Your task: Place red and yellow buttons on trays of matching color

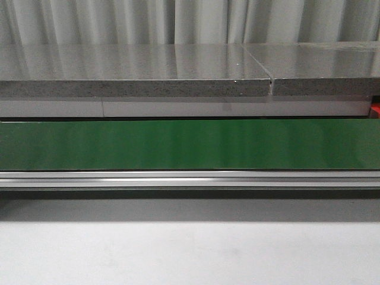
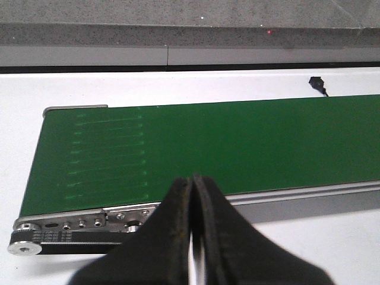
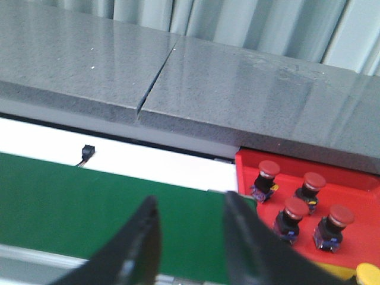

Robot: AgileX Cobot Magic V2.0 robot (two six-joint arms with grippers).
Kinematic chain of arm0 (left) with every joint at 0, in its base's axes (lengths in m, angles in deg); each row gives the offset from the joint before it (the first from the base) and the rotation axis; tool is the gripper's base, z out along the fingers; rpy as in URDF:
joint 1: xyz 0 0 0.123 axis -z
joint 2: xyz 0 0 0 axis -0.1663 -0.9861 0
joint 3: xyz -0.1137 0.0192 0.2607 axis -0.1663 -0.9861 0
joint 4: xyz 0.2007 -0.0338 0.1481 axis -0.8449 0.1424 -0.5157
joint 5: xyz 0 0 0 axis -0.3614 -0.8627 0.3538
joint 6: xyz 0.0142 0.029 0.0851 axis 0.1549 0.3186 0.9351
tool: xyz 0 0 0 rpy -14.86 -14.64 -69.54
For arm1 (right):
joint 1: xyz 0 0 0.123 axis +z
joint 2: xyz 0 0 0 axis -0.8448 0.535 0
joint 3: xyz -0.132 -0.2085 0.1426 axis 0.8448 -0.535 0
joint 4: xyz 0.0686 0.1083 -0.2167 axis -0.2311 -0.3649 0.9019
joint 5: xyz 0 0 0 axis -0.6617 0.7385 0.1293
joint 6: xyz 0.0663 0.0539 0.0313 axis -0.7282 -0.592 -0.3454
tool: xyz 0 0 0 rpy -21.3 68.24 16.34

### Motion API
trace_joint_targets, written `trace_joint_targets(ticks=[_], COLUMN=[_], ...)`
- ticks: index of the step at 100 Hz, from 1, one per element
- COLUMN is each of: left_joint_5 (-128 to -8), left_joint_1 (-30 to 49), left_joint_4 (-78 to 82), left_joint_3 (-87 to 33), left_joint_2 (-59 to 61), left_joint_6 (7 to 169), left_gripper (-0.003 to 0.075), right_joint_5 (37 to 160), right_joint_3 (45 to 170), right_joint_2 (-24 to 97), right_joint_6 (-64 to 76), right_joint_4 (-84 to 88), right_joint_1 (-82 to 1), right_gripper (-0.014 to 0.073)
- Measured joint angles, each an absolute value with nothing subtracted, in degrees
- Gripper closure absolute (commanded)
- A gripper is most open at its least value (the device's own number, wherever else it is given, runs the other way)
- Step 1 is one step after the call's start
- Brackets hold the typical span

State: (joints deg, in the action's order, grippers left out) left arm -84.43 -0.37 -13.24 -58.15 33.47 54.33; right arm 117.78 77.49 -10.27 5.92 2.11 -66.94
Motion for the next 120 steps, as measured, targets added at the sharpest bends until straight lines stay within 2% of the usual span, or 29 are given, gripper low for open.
trace_joint_targets(ticks=[9, 31, 95, 120], left_joint_5=[-84.43, -84.43, -84.43, -84.43], left_joint_1=[-0.37, -0.37, -0.37, -0.37], left_joint_4=[-13.24, -13.24, -13.24, -13.24], left_joint_3=[-58.15, -58.15, -58.15, -58.15], left_joint_2=[33.47, 33.47, 33.47, 33.47], left_joint_6=[54.33, 54.33, 54.33, 54.33], left_gripper=[0.0739, 0.0739, 0.0739, 0.0739], right_joint_5=[120.99, 125.22, 125.48, 119.19], right_joint_3=[77.35, 77.22, 77.22, 74.05], right_joint_2=[-12.74, -13.4, -13.4, -13.53], right_joint_6=[5.96, 5.96, 6.06, 6.06], right_joint_4=[2.11, 2.11, 2.15, 2.15], right_joint_1=[-66.94, -66.94, -66.94, -65.49], right_gripper=[0.0667, 0.0661, 0.0661, 0.0661])
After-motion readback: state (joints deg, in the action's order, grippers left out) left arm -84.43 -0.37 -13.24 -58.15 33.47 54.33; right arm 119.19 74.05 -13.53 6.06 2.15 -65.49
